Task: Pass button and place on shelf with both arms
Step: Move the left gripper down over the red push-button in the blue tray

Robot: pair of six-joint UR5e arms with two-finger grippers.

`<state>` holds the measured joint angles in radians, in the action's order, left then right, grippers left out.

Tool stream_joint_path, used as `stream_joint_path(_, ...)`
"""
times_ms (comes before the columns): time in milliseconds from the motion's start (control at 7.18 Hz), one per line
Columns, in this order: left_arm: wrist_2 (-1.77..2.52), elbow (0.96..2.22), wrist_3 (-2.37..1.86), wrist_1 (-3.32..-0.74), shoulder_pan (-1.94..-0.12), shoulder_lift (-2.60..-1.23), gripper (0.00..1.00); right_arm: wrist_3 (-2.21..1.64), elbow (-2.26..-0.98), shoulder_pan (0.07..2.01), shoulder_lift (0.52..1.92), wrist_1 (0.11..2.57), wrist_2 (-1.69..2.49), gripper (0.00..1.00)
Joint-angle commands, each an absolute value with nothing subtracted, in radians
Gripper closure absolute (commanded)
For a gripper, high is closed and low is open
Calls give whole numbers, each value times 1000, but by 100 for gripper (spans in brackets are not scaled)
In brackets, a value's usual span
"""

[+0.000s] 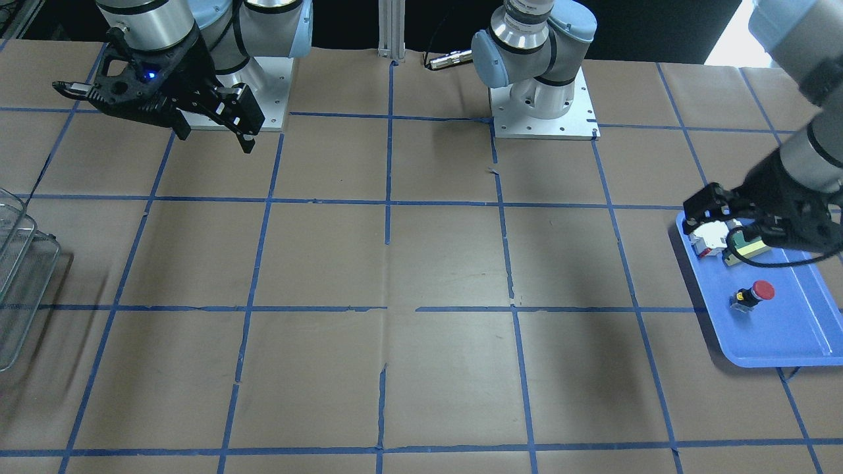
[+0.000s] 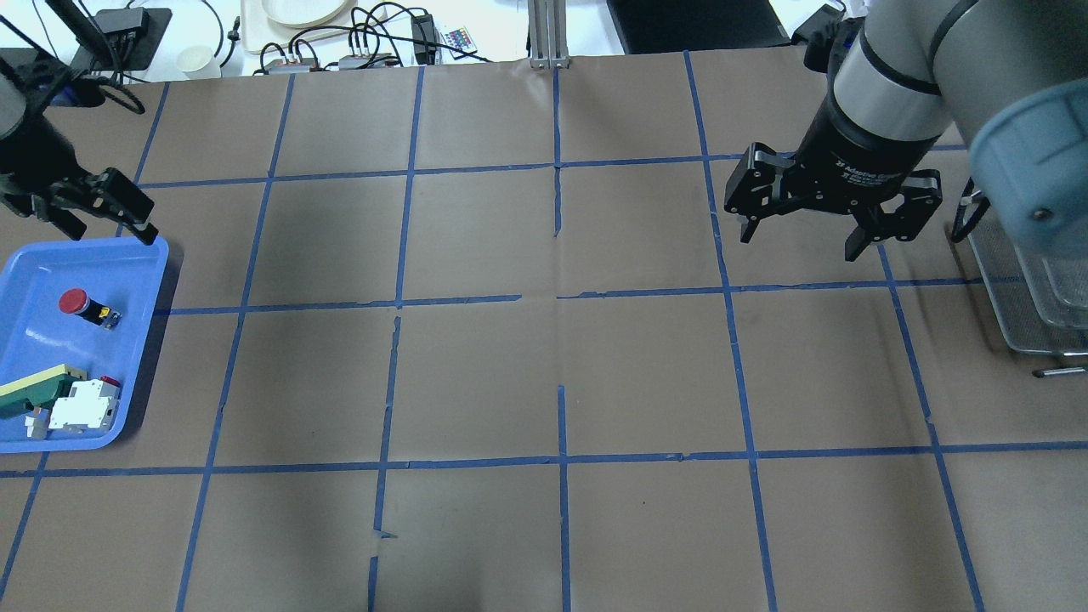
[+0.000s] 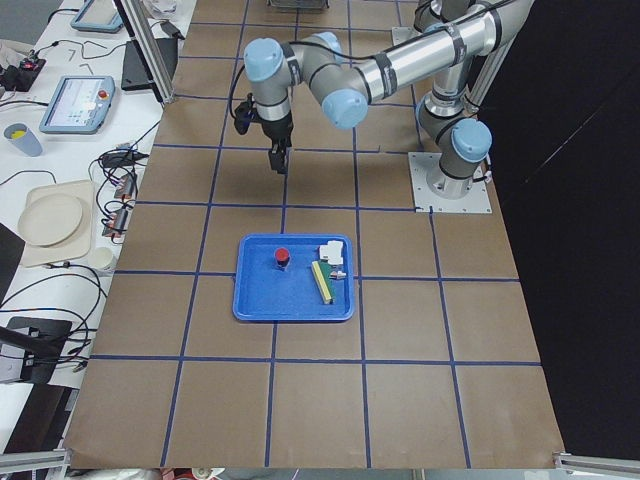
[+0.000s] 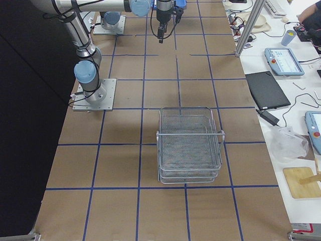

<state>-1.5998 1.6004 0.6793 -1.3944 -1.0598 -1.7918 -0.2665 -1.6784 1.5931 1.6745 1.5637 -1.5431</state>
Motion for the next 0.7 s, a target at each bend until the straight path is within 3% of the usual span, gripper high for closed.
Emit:
stream_joint_path(0, -1556, 1601, 996, -1280, -912, -1943, 1, -267, -1677, 1592, 1674, 1560, -1546, 0)
stream_joint_path(279, -1566, 1605, 1158, -1067, -885, -2009, 1, -265, -1669, 1585, 1675, 1559, -1549, 0)
stream_joint_path(557, -1565, 1617, 1170, -1072, -867, -2017, 1, -279, -1672, 1589, 1671, 1572, -1543, 0)
